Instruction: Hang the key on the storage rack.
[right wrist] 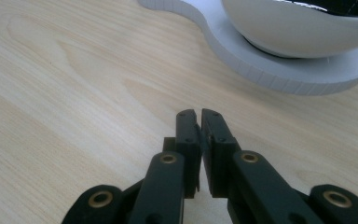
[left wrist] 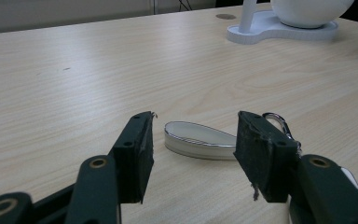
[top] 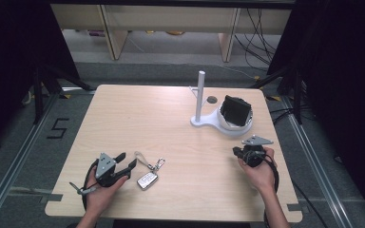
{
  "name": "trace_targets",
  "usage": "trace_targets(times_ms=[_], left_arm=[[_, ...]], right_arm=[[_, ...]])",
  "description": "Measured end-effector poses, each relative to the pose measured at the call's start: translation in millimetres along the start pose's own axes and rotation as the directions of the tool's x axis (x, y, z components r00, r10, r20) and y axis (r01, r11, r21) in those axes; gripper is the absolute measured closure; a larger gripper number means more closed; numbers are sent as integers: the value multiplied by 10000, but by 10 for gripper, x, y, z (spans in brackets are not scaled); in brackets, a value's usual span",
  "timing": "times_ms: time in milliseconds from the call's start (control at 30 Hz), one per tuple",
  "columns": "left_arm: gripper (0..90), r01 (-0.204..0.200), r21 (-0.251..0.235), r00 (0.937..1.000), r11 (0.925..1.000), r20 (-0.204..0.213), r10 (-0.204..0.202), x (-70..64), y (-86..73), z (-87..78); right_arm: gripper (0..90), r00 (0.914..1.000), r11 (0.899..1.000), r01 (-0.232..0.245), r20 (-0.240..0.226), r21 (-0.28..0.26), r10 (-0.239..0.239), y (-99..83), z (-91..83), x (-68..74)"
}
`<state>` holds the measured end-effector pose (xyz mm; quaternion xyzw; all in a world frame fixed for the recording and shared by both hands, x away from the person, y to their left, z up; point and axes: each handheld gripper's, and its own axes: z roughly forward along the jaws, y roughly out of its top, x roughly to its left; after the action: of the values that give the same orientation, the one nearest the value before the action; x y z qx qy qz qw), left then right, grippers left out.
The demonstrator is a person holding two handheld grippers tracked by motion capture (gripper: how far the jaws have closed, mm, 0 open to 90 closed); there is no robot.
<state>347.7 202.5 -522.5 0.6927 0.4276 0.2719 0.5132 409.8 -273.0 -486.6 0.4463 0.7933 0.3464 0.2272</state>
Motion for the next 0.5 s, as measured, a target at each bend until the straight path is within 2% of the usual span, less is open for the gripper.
trace_targets(times_ms=[33, 100, 167, 200, 233, 333, 367, 400, 433, 500], left_arm=[[476, 31, -12, 10000, 10000, 47, -30, 0, 0, -2], [497, 109, 73, 9996, 9999, 258, -111, -13, 25, -5], [520, -49, 84, 9996, 10000, 264, 47, -49, 97, -25], [526, -54, 244, 9992, 9997, 407, 44, -73, 152, -30], [533, -77, 391, 9982, 9992, 589, 54, -82, 191, -21], [568, -177, 1001, 9964, 9948, 838, 93, -109, 289, 27], [588, -274, 1310, 9957, 9910, 915, 155, -115, 331, 45], [592, -261, 1596, 9944, 9868, 1052, 92, -123, 368, 72], [595, -414, 1997, 9930, 9790, 1170, 181, -134, 419, 99], [598, -646, 2616, 9896, 9630, 1410, 281, -150, 493, 152]], right_arm=[[867, 9999, 9999, 113, -114, -106, -115, -11, 18, -15], [866, 9998, 9997, -185, -112, 128, 187, -5, -6, 6], [860, 9996, 9994, -274, -116, 229, 277, 8, -24, 10], [858, 9995, 9998, -146, -277, 164, 151, 13, -13, -8], [853, 9997, 10000, -4, -247, 31, 4, 13, -6, -14], [839, 9994, 9996, -234, -239, 166, 238, 25, -27, 5], [832, 9999, 9999, 2, -170, 109, 0, 23, -21, -7], [828, 9992, 9991, -332, -197, 245, 337, 33, -36, 15], [826, 9990, 9989, -388, -197, 261, 393, 37, -39, 20], [819, 9996, 9998, -69, -283, 171, 74, 45, -26, 4]])
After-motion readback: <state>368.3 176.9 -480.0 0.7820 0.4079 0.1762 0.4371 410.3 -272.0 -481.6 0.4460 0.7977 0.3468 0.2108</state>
